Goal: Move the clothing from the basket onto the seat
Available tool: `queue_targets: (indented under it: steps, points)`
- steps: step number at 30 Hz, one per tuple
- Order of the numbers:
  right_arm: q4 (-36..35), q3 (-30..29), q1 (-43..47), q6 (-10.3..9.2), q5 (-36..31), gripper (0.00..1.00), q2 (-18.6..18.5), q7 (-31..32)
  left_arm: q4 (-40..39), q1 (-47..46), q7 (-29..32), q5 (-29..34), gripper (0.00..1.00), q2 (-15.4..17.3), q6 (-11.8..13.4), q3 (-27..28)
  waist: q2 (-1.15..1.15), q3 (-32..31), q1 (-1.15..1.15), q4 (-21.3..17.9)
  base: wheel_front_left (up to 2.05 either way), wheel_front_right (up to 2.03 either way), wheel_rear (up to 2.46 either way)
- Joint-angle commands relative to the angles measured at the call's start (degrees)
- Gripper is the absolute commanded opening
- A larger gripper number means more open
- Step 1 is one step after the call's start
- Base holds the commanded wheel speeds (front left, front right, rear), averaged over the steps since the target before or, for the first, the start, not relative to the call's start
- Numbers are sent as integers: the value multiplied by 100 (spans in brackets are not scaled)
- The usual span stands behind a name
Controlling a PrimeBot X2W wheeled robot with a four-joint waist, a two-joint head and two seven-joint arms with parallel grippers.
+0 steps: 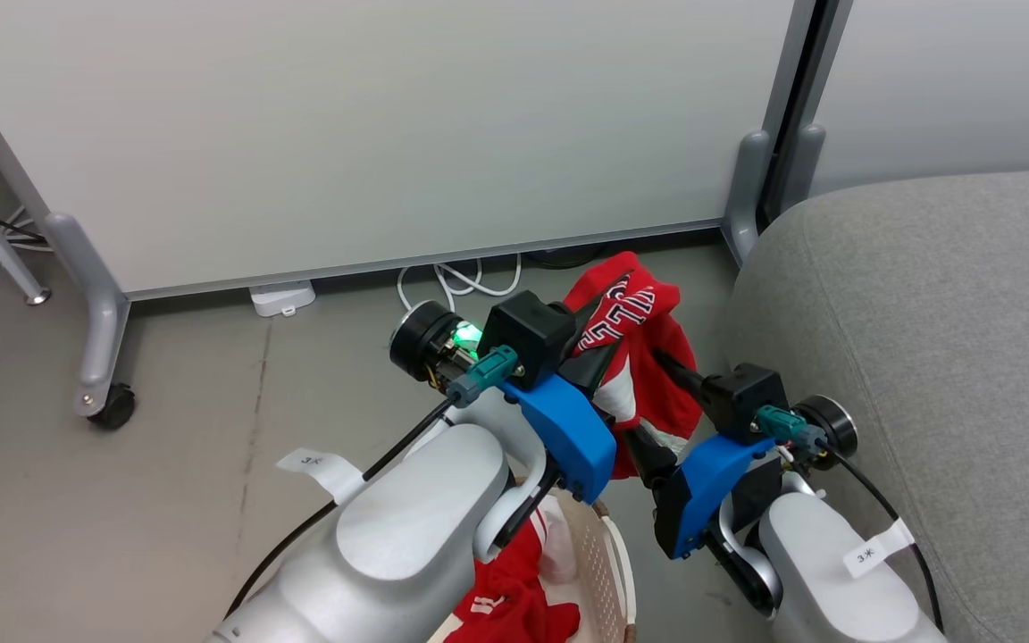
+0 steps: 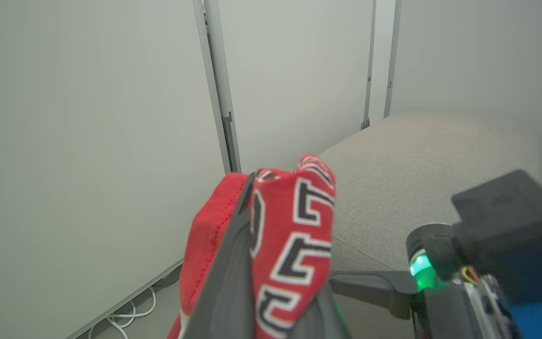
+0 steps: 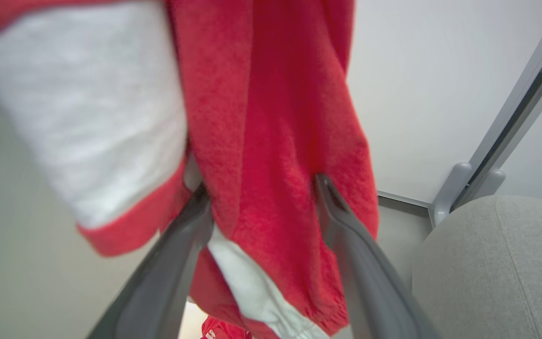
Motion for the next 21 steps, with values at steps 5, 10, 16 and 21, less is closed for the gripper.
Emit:
queue_targets:
  steps: [5, 10, 16, 21]
  points:
    - [311, 52, -281, 3, 148, 100, -19, -142, -66, -143, 19, -138, 0, 0, 51, -122, 0, 12, 0, 35, 0, 0, 0]
    - [556, 198, -416, 3, 384, 0, -19, -255, -33, -202, -5, -203, 0, 1, 75, -213, 0, 37, 0, 41, 0, 0, 0]
    - [751, 295, -494, 3, 619, 0, -19, -412, 65, -240, -53, -268, 0, 0, 101, -267, 0, 44, 0, 6, 0, 0, 0]
    - [859, 348, -546, 3, 735, 0, -19, -505, 218, -235, -98, -294, 0, 1, 109, -246, 0, 42, 0, -35, 0, 0, 0]
